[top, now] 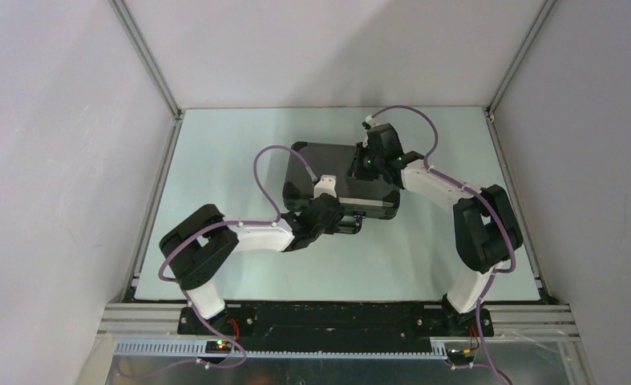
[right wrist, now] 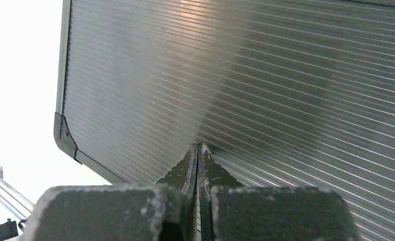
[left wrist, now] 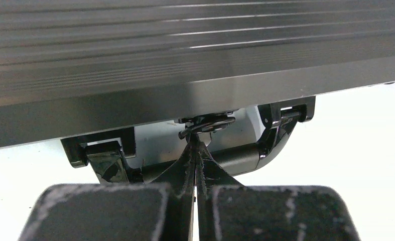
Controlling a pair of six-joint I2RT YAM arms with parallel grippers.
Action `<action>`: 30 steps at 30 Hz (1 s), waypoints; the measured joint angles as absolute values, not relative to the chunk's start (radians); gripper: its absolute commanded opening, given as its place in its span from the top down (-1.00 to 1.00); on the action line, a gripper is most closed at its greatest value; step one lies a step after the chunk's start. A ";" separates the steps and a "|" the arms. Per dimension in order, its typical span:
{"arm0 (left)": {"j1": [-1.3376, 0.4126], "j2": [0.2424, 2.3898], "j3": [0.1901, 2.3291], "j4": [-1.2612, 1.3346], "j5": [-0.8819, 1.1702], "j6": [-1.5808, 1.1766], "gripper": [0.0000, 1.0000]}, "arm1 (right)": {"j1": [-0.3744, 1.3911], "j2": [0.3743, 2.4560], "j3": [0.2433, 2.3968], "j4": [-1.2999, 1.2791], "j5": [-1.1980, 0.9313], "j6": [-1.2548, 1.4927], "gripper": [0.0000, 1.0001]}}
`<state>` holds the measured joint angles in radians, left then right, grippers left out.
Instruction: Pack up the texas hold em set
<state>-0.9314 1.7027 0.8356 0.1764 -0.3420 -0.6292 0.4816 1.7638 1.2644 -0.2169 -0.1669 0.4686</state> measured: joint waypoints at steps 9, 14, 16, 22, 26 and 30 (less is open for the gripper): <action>-0.944 1.730 0.858 0.162 -0.341 -0.630 1.00 | 0.479 1.764 1.264 -0.219 -0.171 0.468 1.00; -0.949 1.746 0.875 0.163 -0.339 -0.632 1.00 | 0.479 1.764 1.264 -0.219 -0.172 0.468 1.00; -0.950 1.751 0.881 0.162 -0.342 -0.634 1.00 | 0.479 1.764 1.264 -0.219 -0.172 0.468 1.00; -0.956 1.765 0.908 0.142 -0.372 -0.649 1.00 | 0.478 1.764 1.264 -0.220 -0.172 0.468 1.00; -0.963 1.776 0.937 0.104 -0.400 -0.654 1.00 | 0.478 1.764 1.264 -0.220 -0.172 0.468 1.00; -0.971 1.785 0.957 0.073 -0.424 -0.659 1.00 | 0.478 1.764 1.264 -0.220 -0.172 0.468 1.00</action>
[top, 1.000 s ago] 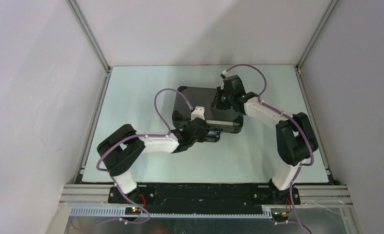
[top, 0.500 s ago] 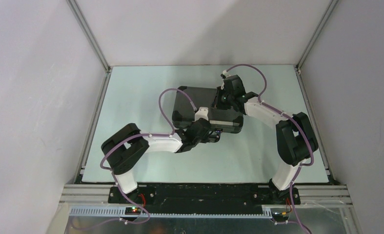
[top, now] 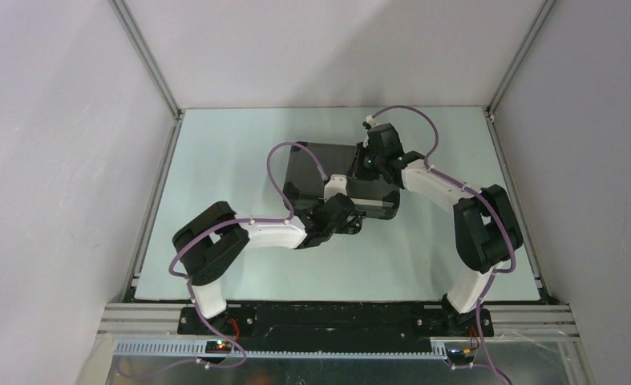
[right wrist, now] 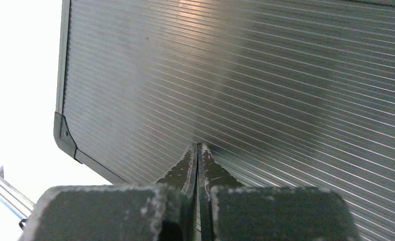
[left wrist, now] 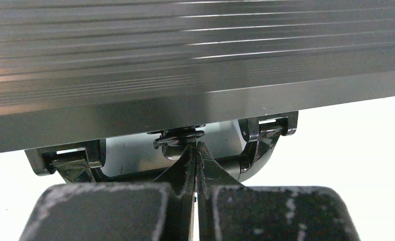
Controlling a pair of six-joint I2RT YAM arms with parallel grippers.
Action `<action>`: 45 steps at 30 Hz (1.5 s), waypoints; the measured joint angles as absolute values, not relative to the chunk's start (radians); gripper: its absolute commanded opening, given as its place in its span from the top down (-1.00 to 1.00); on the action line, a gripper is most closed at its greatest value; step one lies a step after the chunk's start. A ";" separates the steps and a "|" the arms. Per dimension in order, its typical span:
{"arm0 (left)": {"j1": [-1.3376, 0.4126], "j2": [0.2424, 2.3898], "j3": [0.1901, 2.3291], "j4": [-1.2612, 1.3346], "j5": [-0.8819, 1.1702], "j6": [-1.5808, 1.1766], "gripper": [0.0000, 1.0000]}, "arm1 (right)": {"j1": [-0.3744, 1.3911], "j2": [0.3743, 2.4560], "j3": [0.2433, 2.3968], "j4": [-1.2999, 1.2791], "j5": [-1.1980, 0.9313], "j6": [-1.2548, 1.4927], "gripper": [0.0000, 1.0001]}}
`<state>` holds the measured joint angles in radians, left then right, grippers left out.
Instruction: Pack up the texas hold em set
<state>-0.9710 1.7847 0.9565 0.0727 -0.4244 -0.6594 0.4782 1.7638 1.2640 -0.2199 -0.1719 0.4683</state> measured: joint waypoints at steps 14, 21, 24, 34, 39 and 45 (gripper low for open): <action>-0.992 1.819 1.010 -0.005 -0.490 -0.711 1.00 | 0.479 1.764 1.264 -0.222 -0.169 0.468 1.00; -0.997 1.843 1.007 0.015 -0.503 -0.754 1.00 | 0.479 1.763 1.264 -0.223 -0.168 0.462 1.00; -0.994 1.843 1.004 0.020 -0.500 -0.762 1.00 | 0.479 1.763 1.264 -0.223 -0.168 0.460 1.00; -0.995 1.757 0.896 0.104 -0.501 -0.750 1.00 | 0.478 1.763 1.264 -0.224 -0.167 0.454 1.00; -0.959 1.566 0.763 0.030 -0.574 -0.702 1.00 | 0.478 1.763 1.264 -0.224 -0.168 0.454 1.00; -0.962 1.365 0.712 -0.018 -0.574 -0.678 1.00 | 0.478 1.763 1.264 -0.224 -0.167 0.454 1.00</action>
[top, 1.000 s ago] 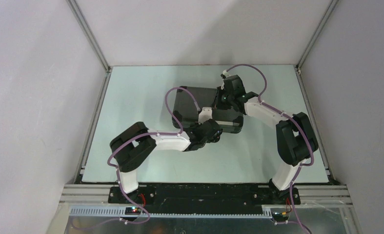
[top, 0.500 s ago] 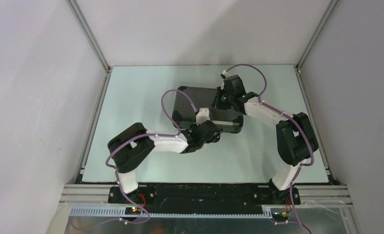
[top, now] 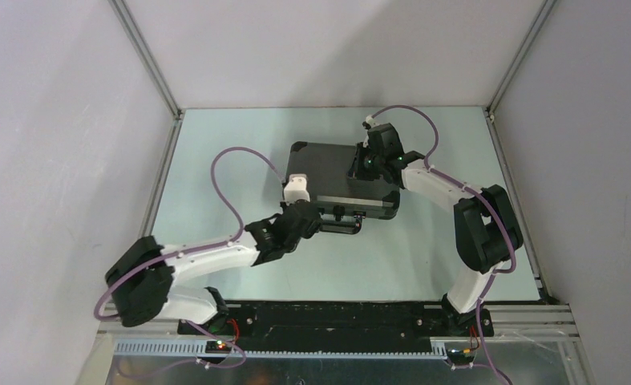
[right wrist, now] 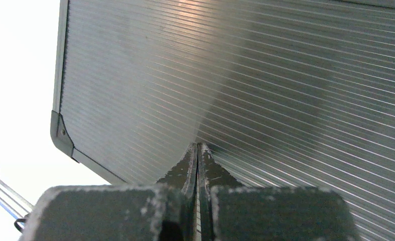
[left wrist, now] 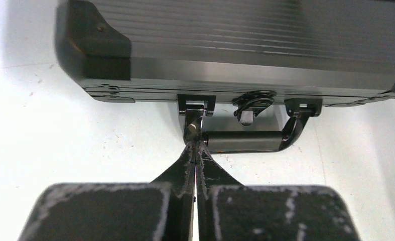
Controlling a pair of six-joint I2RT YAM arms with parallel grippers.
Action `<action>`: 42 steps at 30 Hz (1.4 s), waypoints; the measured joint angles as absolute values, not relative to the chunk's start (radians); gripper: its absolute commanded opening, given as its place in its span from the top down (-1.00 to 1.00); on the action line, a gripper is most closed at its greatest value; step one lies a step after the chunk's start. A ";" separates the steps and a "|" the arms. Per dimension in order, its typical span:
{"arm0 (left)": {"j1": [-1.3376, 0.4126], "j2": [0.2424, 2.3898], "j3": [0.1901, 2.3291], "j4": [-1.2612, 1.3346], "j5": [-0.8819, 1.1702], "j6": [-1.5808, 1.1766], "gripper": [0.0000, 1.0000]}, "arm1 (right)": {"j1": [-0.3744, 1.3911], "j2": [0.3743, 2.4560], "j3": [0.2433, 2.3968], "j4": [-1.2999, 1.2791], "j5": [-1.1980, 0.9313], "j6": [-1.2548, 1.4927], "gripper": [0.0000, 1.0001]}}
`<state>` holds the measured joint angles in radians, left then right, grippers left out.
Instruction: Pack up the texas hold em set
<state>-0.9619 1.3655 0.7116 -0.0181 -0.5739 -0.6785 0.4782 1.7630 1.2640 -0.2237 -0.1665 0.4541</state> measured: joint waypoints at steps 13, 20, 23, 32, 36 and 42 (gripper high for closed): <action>-0.928 0.957 0.696 -0.245 -0.652 -0.607 0.59 | 0.480 1.584 1.103 -0.210 -0.082 0.432 1.00; -0.813 0.688 0.635 -0.364 -0.698 -0.595 0.17 | 0.482 1.203 0.865 -0.153 0.067 0.468 0.89; -0.805 0.622 0.603 -0.407 -0.719 -0.602 0.00 | 0.482 1.000 0.728 -0.128 0.149 0.505 0.76; -0.804 0.628 0.568 -0.463 -0.765 -0.628 -0.49 | 0.478 0.575 0.433 -0.194 0.324 0.630 0.10; -0.804 0.665 0.567 -0.469 -0.782 -0.638 -0.75 | 0.478 0.373 0.335 -0.244 0.374 0.669 -0.22; -0.804 0.653 0.531 -0.478 -0.809 -0.656 -0.99 | 0.478 0.181 0.279 -0.323 0.426 0.706 -0.73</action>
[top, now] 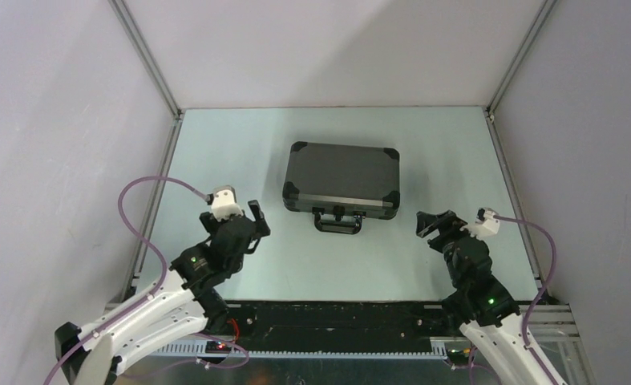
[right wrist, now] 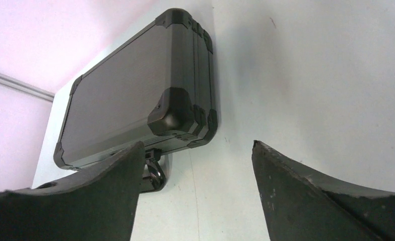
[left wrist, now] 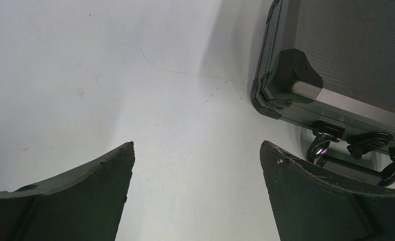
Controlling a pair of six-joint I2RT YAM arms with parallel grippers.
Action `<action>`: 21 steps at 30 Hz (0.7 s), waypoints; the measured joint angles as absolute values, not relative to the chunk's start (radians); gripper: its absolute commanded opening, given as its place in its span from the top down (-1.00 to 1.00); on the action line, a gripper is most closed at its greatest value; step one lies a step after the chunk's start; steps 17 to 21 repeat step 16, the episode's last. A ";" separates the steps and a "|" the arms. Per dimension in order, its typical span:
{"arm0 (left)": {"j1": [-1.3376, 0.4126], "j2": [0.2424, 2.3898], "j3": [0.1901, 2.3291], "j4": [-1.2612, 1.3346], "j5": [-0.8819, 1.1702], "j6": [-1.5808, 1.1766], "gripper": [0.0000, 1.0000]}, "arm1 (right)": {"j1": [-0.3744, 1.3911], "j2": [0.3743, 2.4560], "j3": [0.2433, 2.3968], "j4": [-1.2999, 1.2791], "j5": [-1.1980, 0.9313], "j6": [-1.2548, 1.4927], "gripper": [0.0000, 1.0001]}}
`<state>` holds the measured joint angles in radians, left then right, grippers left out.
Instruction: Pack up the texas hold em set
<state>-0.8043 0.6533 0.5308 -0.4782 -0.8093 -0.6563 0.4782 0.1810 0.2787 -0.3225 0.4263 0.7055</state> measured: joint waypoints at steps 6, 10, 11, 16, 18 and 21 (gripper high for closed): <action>-0.804 0.640 0.528 -0.481 -0.829 -0.656 -0.99 | 0.478 0.155 0.270 -0.368 0.454 0.714 -0.98; -0.804 0.636 0.531 -0.486 -0.829 -0.655 -0.99 | 0.479 0.154 0.269 -0.377 0.479 0.715 -0.99; -0.804 0.632 0.531 -0.488 -0.829 -0.655 -0.99 | 0.478 0.154 0.267 -0.375 0.492 0.716 -0.99; -0.804 0.587 0.532 -0.506 -0.837 -0.655 -0.99 | 0.478 0.159 0.250 -0.361 0.539 0.726 -0.99; -0.804 0.587 0.532 -0.506 -0.837 -0.655 -0.99 | 0.478 0.159 0.250 -0.361 0.539 0.726 -0.99; -0.804 0.587 0.532 -0.506 -0.837 -0.655 -0.99 | 0.478 0.159 0.250 -0.361 0.539 0.726 -0.99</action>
